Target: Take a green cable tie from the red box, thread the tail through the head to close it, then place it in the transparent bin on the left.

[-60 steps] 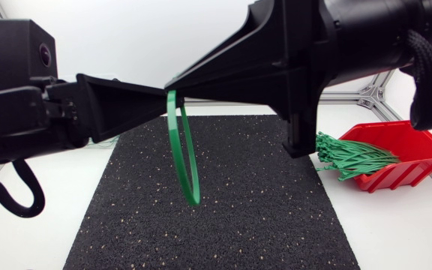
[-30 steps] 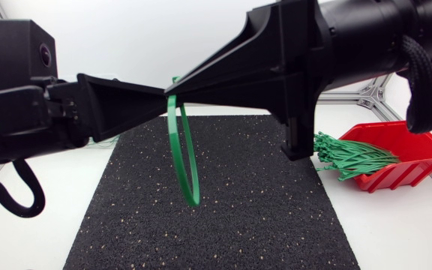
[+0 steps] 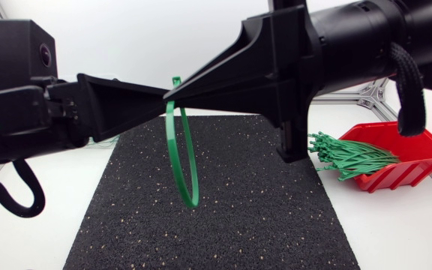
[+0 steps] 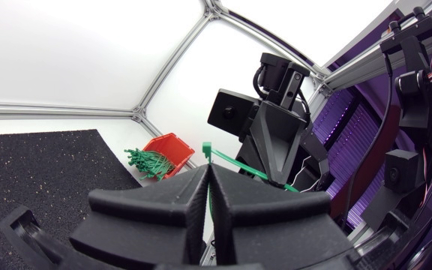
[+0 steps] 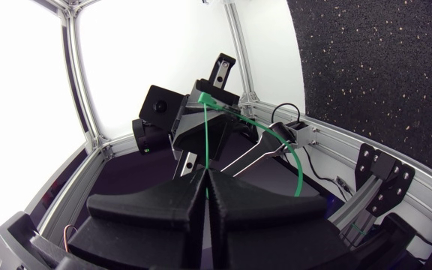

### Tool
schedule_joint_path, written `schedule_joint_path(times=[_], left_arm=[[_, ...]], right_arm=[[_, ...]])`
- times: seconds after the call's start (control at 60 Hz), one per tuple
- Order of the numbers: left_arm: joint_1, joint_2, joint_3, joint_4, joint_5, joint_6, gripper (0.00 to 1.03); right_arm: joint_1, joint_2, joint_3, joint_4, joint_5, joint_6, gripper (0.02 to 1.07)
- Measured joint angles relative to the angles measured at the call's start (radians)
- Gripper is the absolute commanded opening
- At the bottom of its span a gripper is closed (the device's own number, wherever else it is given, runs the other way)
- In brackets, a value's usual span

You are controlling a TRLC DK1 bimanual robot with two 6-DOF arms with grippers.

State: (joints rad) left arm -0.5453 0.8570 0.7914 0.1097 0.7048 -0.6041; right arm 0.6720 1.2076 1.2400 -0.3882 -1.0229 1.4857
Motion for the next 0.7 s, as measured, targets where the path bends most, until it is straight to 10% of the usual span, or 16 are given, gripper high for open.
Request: schedule_joint_path(times=[0.7], left_arm=[[-0.007, -0.02, 0.0, -0.035, -0.024, 0.003, 0.04]], right_arm=[[-0.018, 0.029, 0.0, 0.036, -0.023, 0.0, 0.08]])
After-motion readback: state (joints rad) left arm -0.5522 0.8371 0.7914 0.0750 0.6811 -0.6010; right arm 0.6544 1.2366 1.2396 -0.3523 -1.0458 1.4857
